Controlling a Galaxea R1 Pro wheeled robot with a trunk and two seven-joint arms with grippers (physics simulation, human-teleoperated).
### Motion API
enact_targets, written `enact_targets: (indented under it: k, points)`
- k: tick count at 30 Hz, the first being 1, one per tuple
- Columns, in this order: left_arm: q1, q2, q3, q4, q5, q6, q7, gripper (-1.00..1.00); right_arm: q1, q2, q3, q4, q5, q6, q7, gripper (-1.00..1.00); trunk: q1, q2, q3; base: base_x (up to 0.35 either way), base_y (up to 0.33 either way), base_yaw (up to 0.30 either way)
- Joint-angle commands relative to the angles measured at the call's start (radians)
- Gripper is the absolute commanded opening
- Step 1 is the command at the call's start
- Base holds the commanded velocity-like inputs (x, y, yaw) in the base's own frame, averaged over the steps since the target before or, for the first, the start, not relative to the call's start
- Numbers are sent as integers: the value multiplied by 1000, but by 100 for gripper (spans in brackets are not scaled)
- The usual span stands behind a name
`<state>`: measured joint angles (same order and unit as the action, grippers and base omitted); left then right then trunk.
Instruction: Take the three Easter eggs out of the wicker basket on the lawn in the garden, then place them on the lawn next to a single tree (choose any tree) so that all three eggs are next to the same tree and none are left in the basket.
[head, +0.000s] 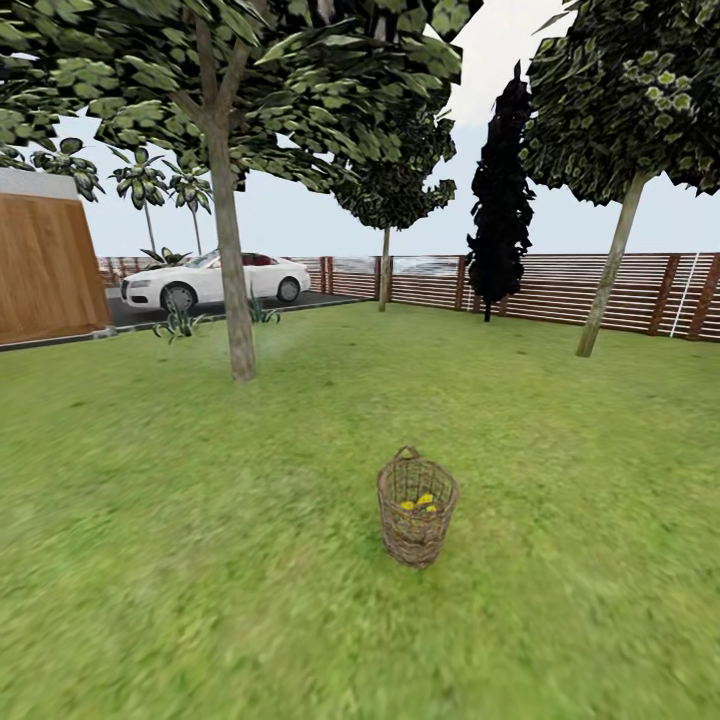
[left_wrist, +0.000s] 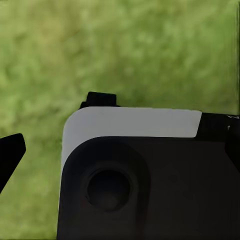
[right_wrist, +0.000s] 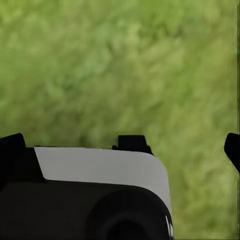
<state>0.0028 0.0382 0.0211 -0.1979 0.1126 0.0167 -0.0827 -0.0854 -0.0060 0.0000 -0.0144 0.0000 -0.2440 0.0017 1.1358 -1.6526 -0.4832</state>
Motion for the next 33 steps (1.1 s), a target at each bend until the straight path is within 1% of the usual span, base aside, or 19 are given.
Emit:
enact_targets:
  k: [1, 11, 19, 33]
  points:
    - [0, 0, 2, -2, 10, 2, -5, 100, -1, 0, 0, 1, 0, -3, 0, 100, 0, 0, -1, 226, -228, 0]
    - [0, 0, 2, -2, 10, 2, -5, 100, -1, 0, 1, 1, 0, -3, 1, 100, 0, 0, -1, 221, -231, 0]
    - [0, 0, 2, -2, 10, 2, -5, 100, -1, -2, 2, 1, 1, -3, 1, 100, 0, 0, -1, 157, -257, 0]
    - [0, 0, 2, -2, 10, 2, -5, 100, -1, -3, 2, 1, 1, -3, 1, 100, 0, 0, -1, 21, -287, 0]
